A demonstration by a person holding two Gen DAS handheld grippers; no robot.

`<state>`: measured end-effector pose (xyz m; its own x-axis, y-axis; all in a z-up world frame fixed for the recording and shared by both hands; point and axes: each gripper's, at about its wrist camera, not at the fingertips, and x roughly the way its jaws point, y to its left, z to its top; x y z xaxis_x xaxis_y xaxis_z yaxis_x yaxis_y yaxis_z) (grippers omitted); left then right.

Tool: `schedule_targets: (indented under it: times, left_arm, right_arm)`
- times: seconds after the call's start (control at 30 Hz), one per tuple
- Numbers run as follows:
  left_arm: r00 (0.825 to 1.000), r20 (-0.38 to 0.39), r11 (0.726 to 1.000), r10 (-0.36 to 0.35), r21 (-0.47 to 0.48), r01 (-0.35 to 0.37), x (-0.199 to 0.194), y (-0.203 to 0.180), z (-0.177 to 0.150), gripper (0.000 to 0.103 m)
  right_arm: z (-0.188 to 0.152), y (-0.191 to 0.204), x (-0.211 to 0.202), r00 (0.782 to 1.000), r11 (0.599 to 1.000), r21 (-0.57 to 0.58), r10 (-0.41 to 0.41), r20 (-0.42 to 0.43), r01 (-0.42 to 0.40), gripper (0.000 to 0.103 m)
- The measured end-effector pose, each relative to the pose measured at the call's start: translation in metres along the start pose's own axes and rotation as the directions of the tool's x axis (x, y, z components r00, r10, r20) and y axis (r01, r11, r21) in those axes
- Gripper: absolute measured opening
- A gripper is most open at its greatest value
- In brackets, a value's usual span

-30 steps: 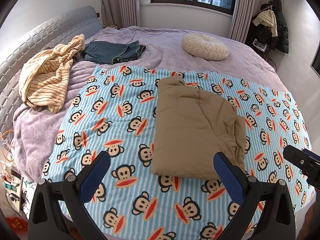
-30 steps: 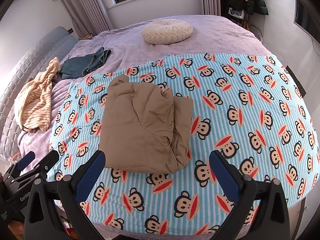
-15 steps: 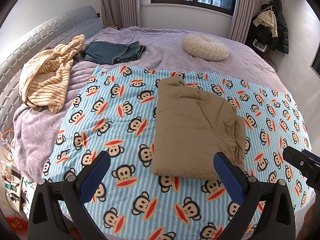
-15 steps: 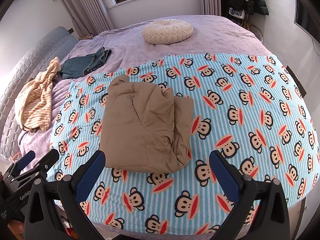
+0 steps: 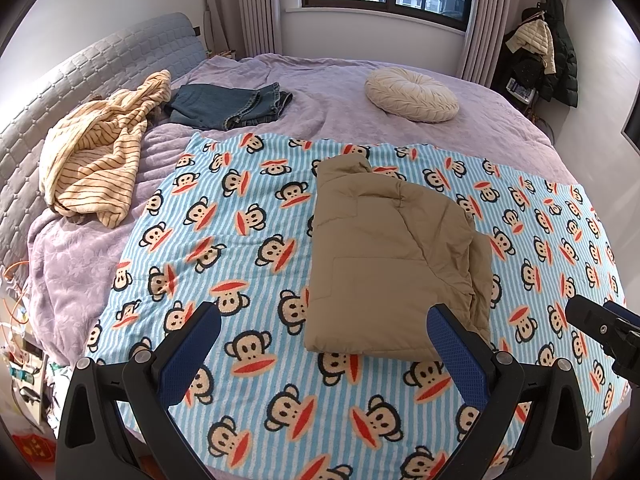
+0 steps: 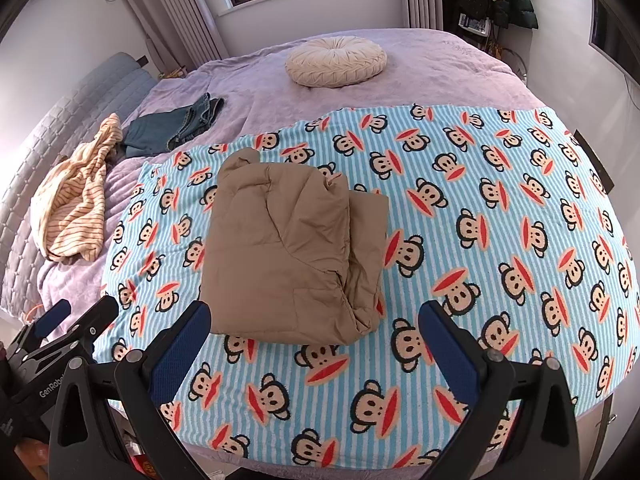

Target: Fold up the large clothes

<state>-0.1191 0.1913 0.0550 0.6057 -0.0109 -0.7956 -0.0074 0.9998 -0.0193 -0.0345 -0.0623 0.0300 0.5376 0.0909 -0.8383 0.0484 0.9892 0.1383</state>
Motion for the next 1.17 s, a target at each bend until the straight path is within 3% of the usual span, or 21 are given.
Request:
schedule_targets:
  times: [1.17]
  left_arm:
    - [1.000, 0.019, 1.000, -0.011, -0.005, 0.011, -0.0043, 0.0000, 0.0007, 0.103]
  right_arm:
    - [-0.0003, -0.0004, 0.0004, 1.000, 1.000, 0.004, 0.001, -0.001, -0.001, 0.103]
